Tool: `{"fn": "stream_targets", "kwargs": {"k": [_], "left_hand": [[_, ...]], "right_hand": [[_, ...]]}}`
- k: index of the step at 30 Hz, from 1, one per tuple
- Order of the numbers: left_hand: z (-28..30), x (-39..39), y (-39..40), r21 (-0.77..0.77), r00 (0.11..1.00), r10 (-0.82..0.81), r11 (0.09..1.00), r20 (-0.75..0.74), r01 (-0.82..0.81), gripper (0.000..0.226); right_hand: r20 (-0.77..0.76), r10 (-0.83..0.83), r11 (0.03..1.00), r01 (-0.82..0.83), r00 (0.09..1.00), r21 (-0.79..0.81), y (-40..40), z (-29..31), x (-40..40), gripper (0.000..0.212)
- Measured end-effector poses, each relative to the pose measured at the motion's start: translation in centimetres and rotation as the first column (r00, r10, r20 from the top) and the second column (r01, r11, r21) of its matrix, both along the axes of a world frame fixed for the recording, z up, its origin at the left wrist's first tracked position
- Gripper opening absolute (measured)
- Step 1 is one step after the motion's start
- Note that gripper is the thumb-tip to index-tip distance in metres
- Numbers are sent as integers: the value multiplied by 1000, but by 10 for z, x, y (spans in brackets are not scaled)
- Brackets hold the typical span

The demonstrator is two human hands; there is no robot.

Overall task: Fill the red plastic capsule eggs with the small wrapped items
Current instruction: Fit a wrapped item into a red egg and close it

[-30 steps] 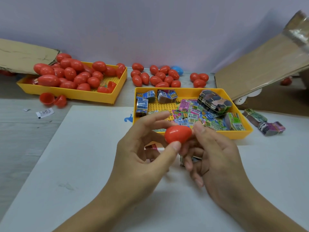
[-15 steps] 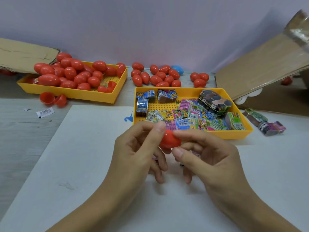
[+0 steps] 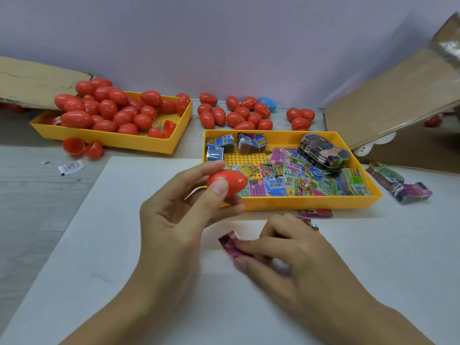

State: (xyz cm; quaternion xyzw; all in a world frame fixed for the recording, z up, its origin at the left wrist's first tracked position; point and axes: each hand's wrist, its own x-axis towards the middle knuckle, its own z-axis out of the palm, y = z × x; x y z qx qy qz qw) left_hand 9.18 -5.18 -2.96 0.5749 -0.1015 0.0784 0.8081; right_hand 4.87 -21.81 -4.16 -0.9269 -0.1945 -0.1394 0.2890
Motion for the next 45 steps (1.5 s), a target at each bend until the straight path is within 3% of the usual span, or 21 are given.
{"fn": "stream_targets", "kwargs": {"k": [2, 4, 6, 8, 11, 14, 17, 22, 25, 31, 34, 35, 37, 40, 45], "left_hand": [[-1, 0, -1, -15, 1000, -18, 1000, -8, 18, 26], [-2, 0, -1, -32, 999, -40, 999, -18, 39, 26], [-2, 0, -2, -45, 998, -56, 997, -26, 55, 26], [-2, -1, -2, -27, 998, -50, 998, -28, 49, 24], [-1, -2, -4, 30, 999, -36, 999, -19, 37, 19], [0, -6, -7, 72, 996, -80, 994, 30, 78, 19], [-1, -10, -8, 131, 985, -158, 980, 64, 149, 19], [-4, -11, -7, 140, 973, -219, 964, -79, 228, 28], [0, -11, -6, 224, 971, -220, 946, -88, 235, 34], [-4, -12, -10, 337, 987, -162, 930, 15, 148, 4], [-5, -10, -8, 359, 988, -147, 925, 45, 122, 6], [-4, -10, -8, 367, 988, -148, 922, 47, 121, 9], [-4, -9, -7, 372, 986, -162, 919, 44, 134, 14], [-4, -8, -6, 388, 979, -195, 909, 66, 155, 16], [-3, -9, -5, 399, 973, -212, 902, 86, 162, 14]], "right_hand": [[25, 7, 999, -8, 1000, 31, -1, 0, 1, 14], [-14, 22, 982, -19, 1000, 188, -1, 2, 1, 10], [-127, 77, 860, -2, 989, 510, -3, 7, 1, 12], [-242, 121, 659, 104, 963, 745, -5, 10, 2, 19], [-369, 160, 482, 253, 916, 839, -7, 12, 7, 36], [-384, 170, 442, 279, 907, 853, -7, 14, 8, 44], [-400, 161, 459, 290, 902, 840, -7, 14, 9, 45], [-410, 163, 528, 271, 898, 804, -5, 14, 9, 41], [-400, 170, 533, 257, 901, 806, -3, 15, 8, 39], [-363, 132, 500, 254, 922, 828, -6, 11, 8, 40], [-261, 45, 564, 191, 964, 804, -8, 11, 7, 14], [-208, 12, 606, 158, 978, 780, -10, 12, 6, 15], [-100, 7, 733, 63, 995, 677, -14, 15, 4, 41], [-27, 90, 874, -66, 996, 481, -17, 18, 2, 49], [-47, 90, 888, -59, 995, 455, -19, 21, 2, 27]]}}
